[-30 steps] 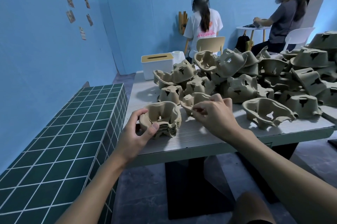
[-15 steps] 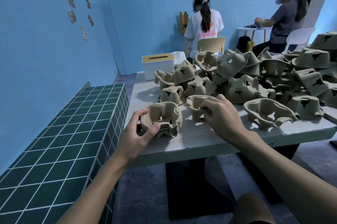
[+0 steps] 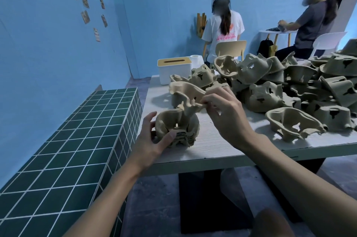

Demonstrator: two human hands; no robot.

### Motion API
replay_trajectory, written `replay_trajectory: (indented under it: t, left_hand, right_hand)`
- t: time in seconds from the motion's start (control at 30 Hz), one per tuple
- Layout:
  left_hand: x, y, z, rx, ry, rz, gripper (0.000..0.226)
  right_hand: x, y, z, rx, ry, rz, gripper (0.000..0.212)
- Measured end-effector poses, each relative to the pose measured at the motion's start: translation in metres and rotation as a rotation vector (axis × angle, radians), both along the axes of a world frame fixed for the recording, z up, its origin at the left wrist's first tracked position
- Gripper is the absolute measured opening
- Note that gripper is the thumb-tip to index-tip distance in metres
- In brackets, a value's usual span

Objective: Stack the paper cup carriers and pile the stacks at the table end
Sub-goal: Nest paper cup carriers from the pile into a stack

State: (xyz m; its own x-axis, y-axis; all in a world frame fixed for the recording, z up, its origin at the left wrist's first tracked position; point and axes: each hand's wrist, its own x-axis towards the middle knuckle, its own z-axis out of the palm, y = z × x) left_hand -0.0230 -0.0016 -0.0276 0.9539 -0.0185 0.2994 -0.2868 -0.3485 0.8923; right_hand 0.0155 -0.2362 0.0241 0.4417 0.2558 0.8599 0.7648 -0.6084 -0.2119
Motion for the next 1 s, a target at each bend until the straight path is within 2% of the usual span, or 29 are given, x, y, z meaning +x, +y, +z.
replay_trajectory:
  t: [0.17, 0.33, 0.5, 0.6, 0.77, 0.87, 1.0]
  left_hand:
    - [0.004, -0.001, -0.002, -0.024, -0.002, 0.0, 0.11]
    - [0.002, -0.001, -0.003, -0.074, 0.0, -0.031, 0.119]
    - [0.001, 0.0, 0.0, -0.021, 0.013, -0.025, 0.114]
    - [-0.003, -0.001, 0.004, 0.006, -0.002, -0.041, 0.1]
    - [-0.004, -0.002, 0.004, 0.083, -0.029, -0.007, 0.062]
    - [-0.003, -0.001, 0.001, 0.086, -0.04, 0.018, 0.061]
    - [-0.003, -0.004, -0.002, 0.105, -0.094, 0.134, 0.066]
  right_hand:
    - [0.006, 0.015, -0.008, -0.075, 0.023, 0.08, 0.008]
    - [0.013, 0.018, -0.018, -0.07, 0.142, 0.157, 0.021]
    - [0.011, 0.014, -0.024, 0.025, 0.262, 0.169, 0.055]
    - [0.009, 0.011, -0.03, 0.049, 0.281, 0.194, 0.047]
    - [0.008, 0.01, -0.032, 0.119, 0.359, 0.2, 0.029]
    - [0.021, 0.011, -0.031, 0.154, 0.409, 0.13, 0.023]
    - [0.055, 0.012, -0.031, 0.121, 0.598, 0.009, 0.02]
